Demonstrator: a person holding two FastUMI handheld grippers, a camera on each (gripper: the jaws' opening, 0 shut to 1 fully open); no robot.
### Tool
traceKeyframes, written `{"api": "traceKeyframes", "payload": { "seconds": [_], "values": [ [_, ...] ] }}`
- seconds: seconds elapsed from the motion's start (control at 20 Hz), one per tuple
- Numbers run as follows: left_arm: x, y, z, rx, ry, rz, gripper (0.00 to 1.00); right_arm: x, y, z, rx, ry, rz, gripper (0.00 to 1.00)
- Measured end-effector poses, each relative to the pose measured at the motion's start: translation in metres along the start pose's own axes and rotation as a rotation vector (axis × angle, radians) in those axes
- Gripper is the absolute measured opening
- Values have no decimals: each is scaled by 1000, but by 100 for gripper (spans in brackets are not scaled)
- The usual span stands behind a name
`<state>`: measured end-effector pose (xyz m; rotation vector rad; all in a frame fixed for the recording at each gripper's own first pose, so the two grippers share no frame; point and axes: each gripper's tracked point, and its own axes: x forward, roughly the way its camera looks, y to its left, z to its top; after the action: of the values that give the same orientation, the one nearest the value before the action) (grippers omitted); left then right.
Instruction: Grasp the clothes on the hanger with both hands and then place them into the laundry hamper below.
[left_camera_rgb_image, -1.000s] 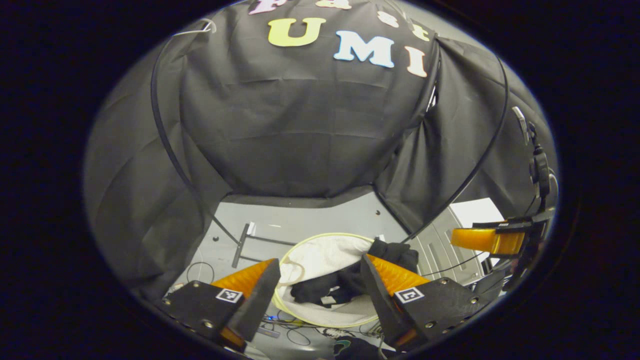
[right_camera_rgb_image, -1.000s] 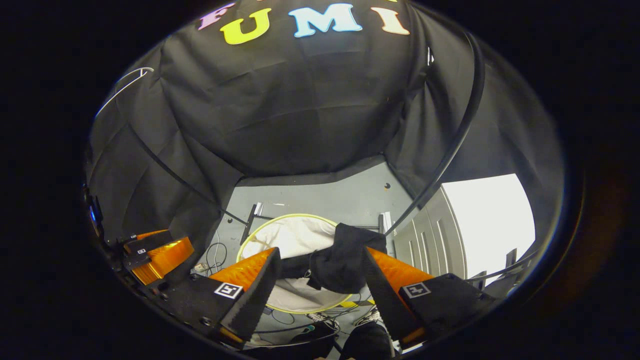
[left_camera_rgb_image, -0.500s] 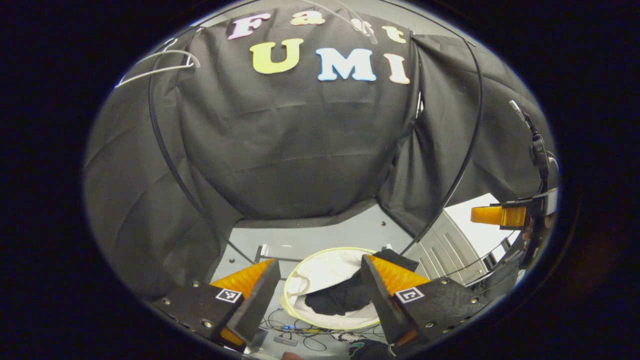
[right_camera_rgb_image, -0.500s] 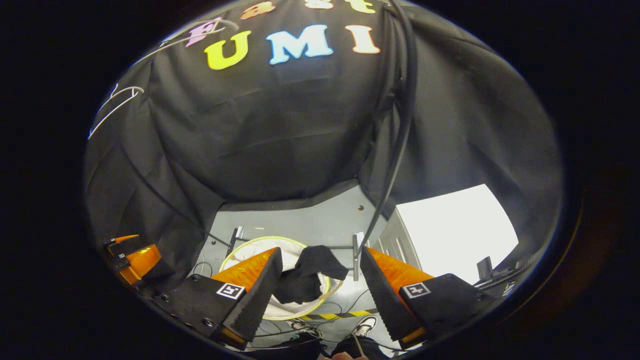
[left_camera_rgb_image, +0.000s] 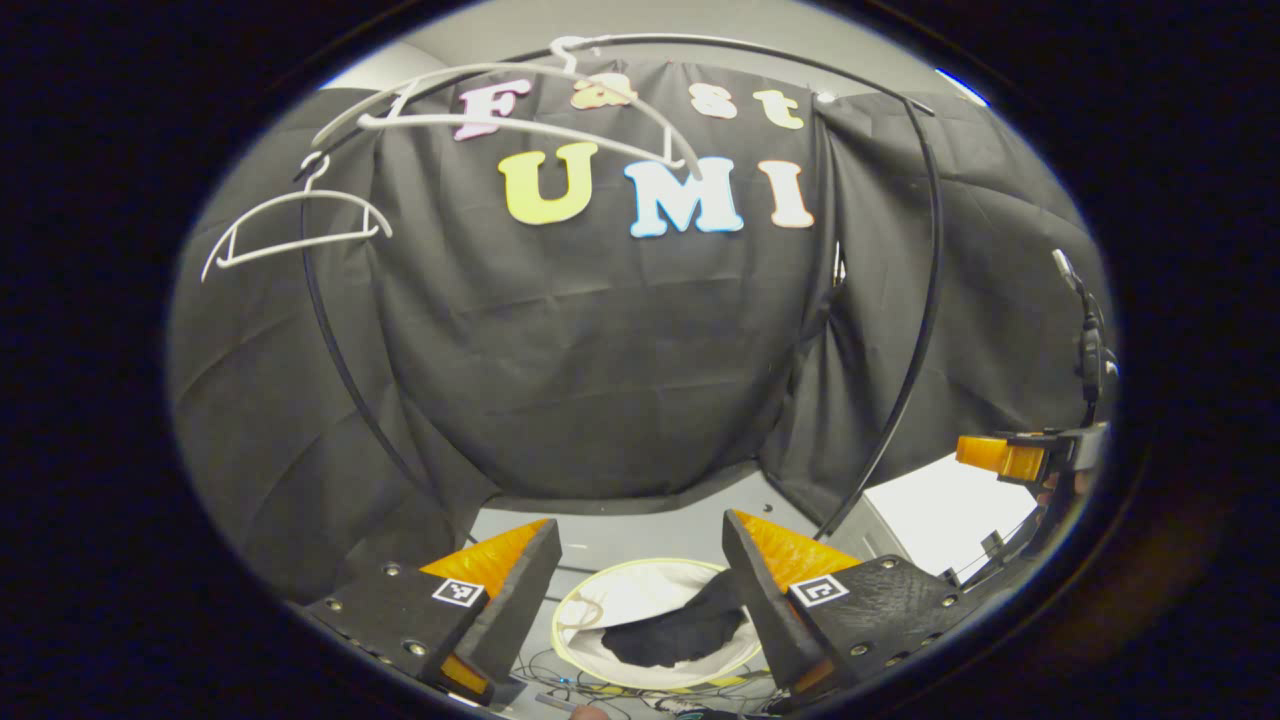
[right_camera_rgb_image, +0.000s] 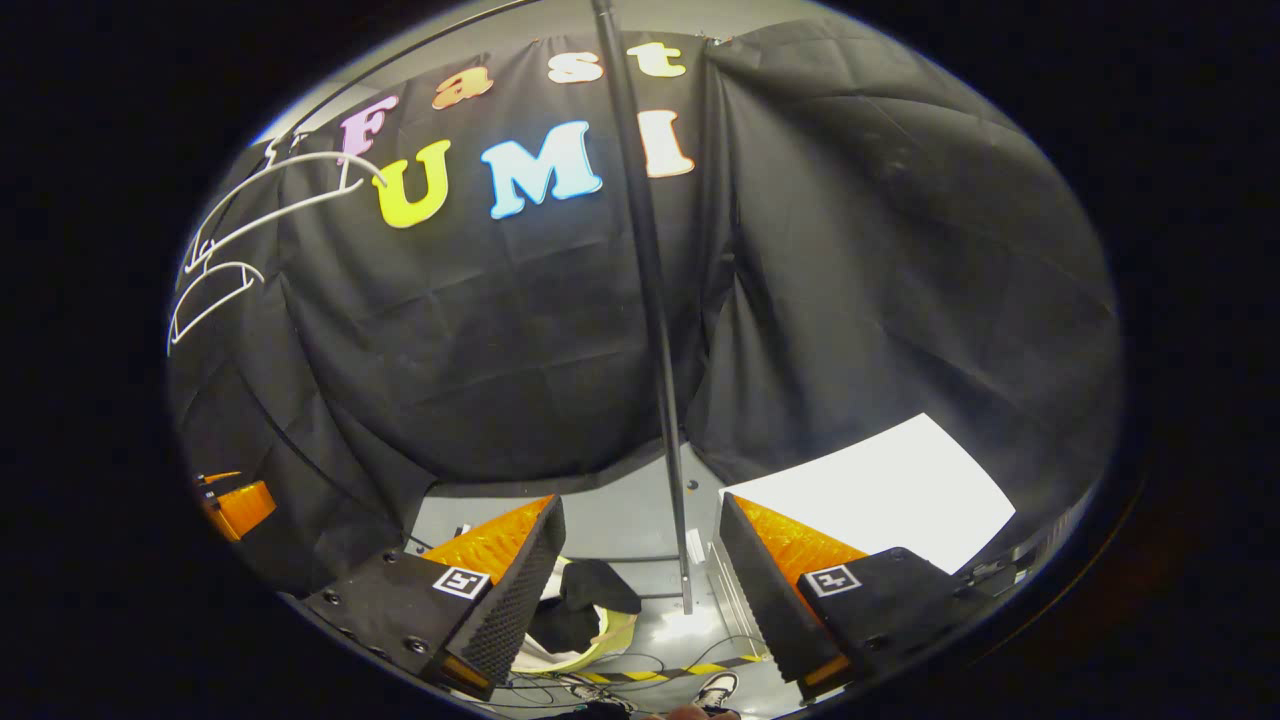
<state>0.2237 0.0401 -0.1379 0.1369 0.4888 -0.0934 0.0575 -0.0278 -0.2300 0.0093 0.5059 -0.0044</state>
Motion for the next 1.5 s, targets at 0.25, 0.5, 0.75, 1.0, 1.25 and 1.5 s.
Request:
{"api": "traceKeyframes", "payload": {
  "seconds": [0.25, 0.5, 0.75, 1.0, 1.25, 1.5],
  "values": [
    [-24, -46, 59, 33, -102, 44, 93, -14, -37, 18, 40, -84, 30, 98],
    [-43, -95, 112, 28, -186, 84, 92, -28, -67, 54, 28, -208, 23, 98],
    [-92, -117, 174, 40, -344, 70, 92, -60, -59, 106, 19, -370, 44, 98],
    [-137, -100, 226, -40, -482, 61, 92, -98, -37, 161, -8, -553, 63, 98],
    [-165, -53, 230, -104, -569, 73, 92, -127, -21, 169, 53, -616, 64, 98],
    [-162, -7, 213, -217, -599, 52, 92, -125, -9, 156, 45, -605, 4, 98]
  ]
}}
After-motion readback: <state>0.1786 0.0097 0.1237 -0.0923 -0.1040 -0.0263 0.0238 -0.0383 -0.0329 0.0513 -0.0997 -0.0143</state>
